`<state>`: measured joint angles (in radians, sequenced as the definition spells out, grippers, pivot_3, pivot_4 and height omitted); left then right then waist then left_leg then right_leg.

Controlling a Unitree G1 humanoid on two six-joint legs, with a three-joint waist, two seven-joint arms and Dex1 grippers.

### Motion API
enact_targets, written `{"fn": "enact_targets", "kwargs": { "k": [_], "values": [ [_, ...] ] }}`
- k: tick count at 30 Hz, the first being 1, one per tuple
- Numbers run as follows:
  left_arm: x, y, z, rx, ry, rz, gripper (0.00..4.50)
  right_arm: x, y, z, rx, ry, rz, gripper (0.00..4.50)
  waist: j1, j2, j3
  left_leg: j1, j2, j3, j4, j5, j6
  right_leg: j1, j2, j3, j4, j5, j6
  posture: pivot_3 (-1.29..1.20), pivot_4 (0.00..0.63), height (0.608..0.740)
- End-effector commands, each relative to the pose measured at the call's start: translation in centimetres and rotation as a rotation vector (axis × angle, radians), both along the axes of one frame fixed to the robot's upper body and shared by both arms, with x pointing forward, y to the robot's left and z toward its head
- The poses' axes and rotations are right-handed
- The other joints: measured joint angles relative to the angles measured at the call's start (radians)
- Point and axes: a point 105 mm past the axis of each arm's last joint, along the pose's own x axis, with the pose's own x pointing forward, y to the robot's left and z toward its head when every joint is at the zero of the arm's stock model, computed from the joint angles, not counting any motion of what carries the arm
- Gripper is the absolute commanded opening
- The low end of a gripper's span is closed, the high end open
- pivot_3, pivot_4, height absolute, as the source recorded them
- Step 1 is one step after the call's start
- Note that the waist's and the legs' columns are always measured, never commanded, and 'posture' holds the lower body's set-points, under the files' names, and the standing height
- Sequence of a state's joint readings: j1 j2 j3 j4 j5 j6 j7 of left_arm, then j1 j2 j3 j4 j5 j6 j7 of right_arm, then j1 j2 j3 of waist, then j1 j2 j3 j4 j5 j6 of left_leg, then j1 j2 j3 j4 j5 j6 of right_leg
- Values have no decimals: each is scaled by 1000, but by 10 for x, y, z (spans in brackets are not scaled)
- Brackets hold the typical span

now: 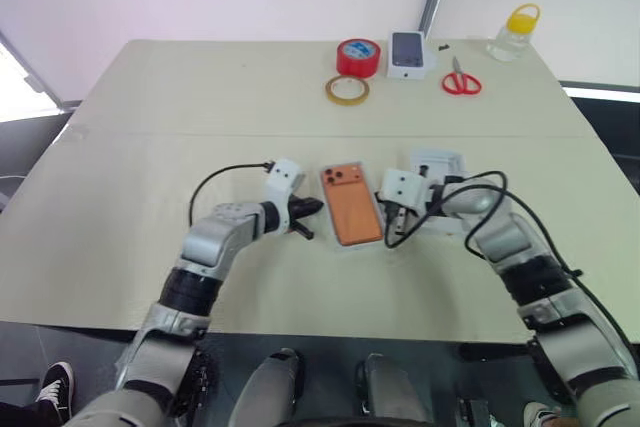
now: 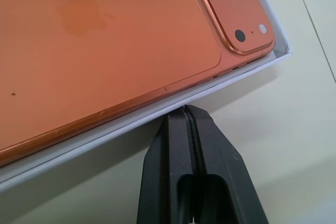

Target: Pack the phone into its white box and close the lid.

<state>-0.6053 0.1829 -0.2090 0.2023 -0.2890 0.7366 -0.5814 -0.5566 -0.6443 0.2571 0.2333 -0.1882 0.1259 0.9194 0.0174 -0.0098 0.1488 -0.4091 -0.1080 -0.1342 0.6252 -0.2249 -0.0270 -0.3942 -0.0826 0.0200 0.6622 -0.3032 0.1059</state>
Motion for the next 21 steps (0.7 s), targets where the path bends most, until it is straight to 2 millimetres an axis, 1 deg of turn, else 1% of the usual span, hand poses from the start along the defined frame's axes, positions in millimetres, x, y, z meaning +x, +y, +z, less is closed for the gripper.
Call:
{"fn": "enact_targets", "kwargs": {
  "k": [1, 4, 6, 12, 15, 19, 21],
  "values": [
    [-10, -47, 7, -35, -31, -162, 112, -11, 11, 9, 31, -13, 64, 0, -3, 0, 0, 0, 0, 0, 1, 0, 0, 0, 0, 0, 0, 0, 0, 0, 150, 740],
    [-13, -58, 8, -55, -26, -207, 112, -16, 3, 7, 30, -3, 37, 0, -6, 0, 0, 0, 1, 0, 1, 0, 0, 1, 0, 0, 0, 0, 1, 0, 150, 740],
    [-13, -62, 7, -57, -21, -210, 112, -18, -3, 4, 23, -1, 18, 0, -4, 0, 0, 0, 1, 0, 1, 0, 0, 1, 0, 0, 0, 0, 1, 0, 150, 740],
    [-11, -63, 4, -52, -27, -205, 112, -22, -14, 3, 37, 29, -38, 0, -2, 0, 0, 0, 0, 0, 4, -1, 1, 2, 0, 0, 0, -1, 2, 0, 150, 740],
    [-10, -63, 4, -51, -35, -202, 112, -27, -17, 1, 26, 36, -38, 0, -1, 0, 0, 0, 0, 0, 4, -1, 1, 2, -1, 0, 0, -1, 2, 0, 150, 740],
    [-11, -66, 4, -55, -39, -218, 112, -26, -19, 0, 1, 11, -43, 0, -4, 0, 0, 0, 0, 0, 4, -1, 2, 2, 0, 0, 0, -1, 2, 0, 150, 740],
    [-9, -66, 5, -54, -42, -209, 112, -25, -19, 2, 8, 8, -50, 0, -3, 0, 0, 0, 0, 0, 4, -1, 2, 2, 0, 0, 0, -1, 2, 0, 150, 740]
  ]
}}
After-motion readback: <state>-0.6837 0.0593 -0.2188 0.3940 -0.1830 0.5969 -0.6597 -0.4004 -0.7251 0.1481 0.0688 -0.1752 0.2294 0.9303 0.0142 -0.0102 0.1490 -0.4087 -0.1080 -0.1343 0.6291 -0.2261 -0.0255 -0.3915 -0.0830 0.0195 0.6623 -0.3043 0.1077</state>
